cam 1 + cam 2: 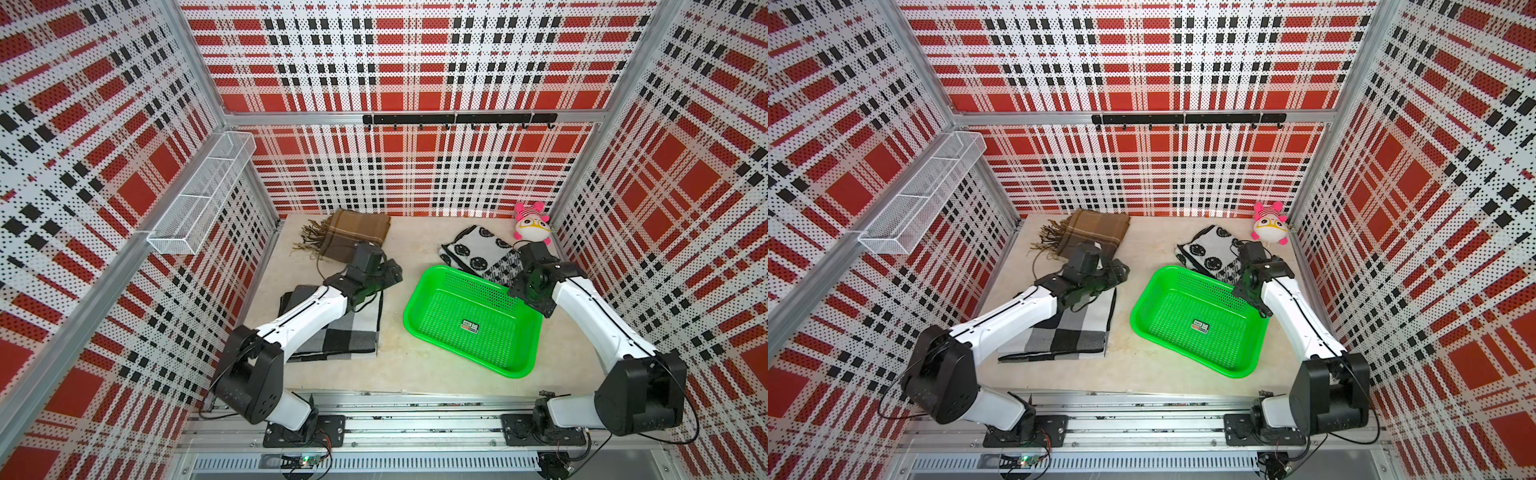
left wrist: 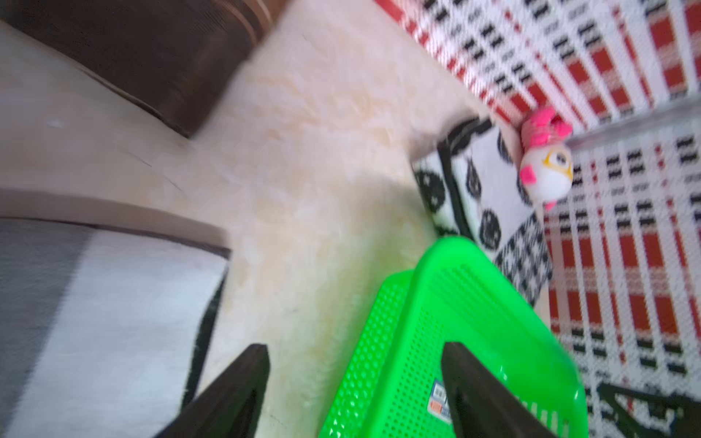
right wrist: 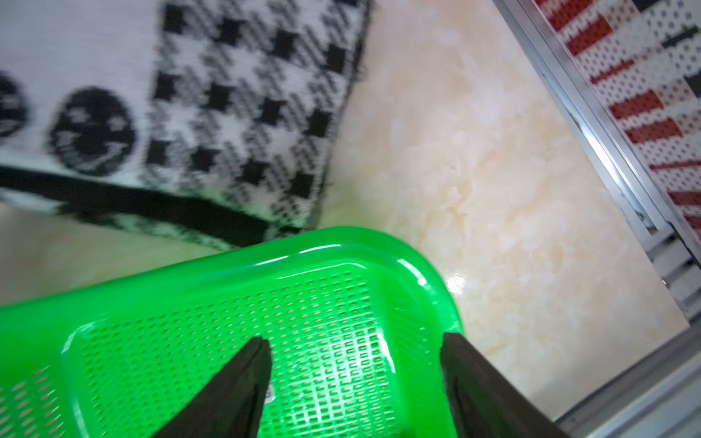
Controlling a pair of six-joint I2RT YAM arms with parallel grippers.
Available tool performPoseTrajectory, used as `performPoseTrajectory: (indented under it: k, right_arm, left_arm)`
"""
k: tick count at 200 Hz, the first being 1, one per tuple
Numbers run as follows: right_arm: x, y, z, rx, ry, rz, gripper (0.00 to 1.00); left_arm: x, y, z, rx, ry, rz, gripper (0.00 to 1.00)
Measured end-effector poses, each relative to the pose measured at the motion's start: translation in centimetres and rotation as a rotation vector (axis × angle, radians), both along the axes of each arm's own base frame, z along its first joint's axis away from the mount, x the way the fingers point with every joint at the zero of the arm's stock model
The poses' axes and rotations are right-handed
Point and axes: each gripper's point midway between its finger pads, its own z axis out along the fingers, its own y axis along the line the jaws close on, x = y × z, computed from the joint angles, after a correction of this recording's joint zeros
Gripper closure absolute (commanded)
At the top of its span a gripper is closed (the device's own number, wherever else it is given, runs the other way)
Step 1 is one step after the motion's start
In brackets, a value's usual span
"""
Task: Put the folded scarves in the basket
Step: Adjust the scarf at the center of the board.
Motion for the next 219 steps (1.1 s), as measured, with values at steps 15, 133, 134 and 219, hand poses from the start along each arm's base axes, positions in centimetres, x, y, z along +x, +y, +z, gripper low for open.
performPoseTrajectory:
  k: [15,133,134,219]
  right_arm:
    - [1.1,4.8,2.8,0.021,-0.088,0.133,0.22]
    - [4.6,37.7,2.0,0.335,-0.043,0.781,0.23]
    - [4.6,37.7,1.9,0.335,-0.041,0.782,0.23]
    - [10.1,40.4,-6.1,0.368,0.076,0.739,0.22]
  left_arm:
    - [0.5,4.2,-0.2,0.009,0.001,0.1,0.42]
    - [-4.0,12.6,-14.6,0.018,0.339,0.32,0.51]
    - [-4.0,12.6,-14.6,0.014,0.336,0.321,0.51]
    - [1.5,8.1,-13.8,-0.236,0.194,0.363,0.42]
